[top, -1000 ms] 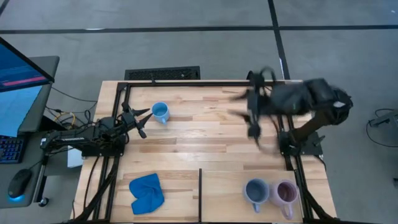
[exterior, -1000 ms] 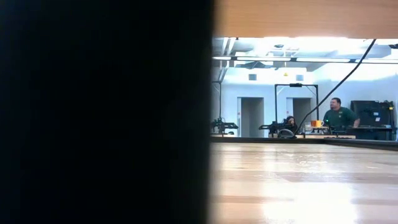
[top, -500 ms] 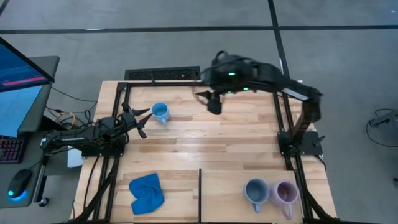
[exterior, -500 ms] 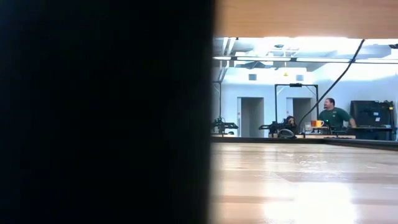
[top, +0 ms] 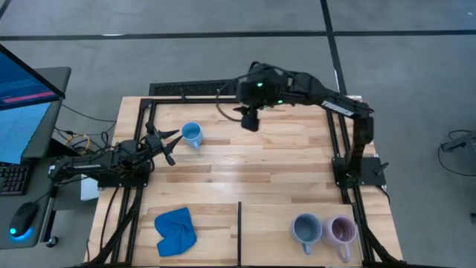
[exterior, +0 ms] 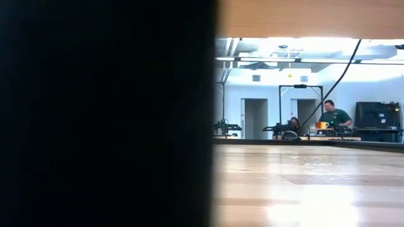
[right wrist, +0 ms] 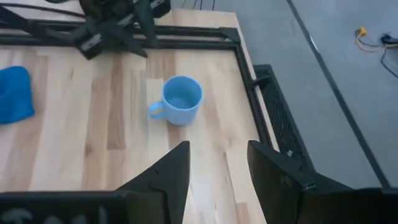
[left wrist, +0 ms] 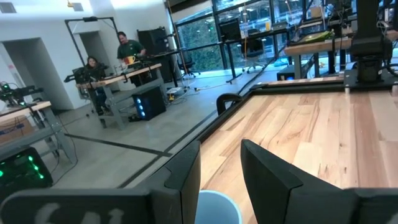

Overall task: Stack small to large cups/mugs on shelf
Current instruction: Put the light blue mug on the shelf

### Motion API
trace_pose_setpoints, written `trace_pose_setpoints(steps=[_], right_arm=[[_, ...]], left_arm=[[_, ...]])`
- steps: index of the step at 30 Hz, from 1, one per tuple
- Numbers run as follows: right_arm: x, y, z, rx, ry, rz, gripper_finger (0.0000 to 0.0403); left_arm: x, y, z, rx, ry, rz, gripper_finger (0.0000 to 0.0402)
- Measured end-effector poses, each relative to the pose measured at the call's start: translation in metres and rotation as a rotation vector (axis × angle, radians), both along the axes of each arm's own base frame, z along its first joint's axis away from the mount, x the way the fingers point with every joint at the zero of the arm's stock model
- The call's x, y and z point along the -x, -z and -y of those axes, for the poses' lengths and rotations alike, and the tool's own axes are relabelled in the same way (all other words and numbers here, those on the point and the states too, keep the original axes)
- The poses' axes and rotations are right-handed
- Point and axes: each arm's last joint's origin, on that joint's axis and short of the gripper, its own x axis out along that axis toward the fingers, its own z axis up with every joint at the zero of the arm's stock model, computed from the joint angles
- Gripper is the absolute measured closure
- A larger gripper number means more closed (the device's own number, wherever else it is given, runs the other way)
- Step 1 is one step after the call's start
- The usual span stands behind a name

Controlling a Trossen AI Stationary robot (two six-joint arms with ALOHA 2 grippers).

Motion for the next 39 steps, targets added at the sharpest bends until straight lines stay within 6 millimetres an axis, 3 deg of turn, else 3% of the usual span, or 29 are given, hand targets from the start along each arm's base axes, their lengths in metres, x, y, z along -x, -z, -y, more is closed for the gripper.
trace_pose_setpoints(steps=[10, 14, 19, 26, 39], right_arm=[[0.098, -0.066, -0.033, -0.036, -0.001, 0.101, 0.0220], [0.134, -0.080, -0.044, -0.056, -0.003, 0.119, 0.0220], [0.163, -0.090, -0.053, -0.068, -0.015, 0.150, 0.0220], [0.164, -0.092, -0.063, -0.052, -0.073, 0.161, 0.0220], [0.118, -0.071, -0.049, -0.041, -0.042, 0.071, 0.0220]], left_arm=[[0.000, 0.000, 0.000, 0.005, 0.000, 0.003, 0.0294], [0.000, 0.000, 0.000, 0.005, 0.000, 0.003, 0.0294], [0.000, 0.000, 0.000, 0.005, 0.000, 0.003, 0.0294], [0.000, 0.000, 0.000, 0.005, 0.000, 0.003, 0.0294], [0.000, 0.000, 0.000, 0.005, 0.000, 0.004, 0.0294]])
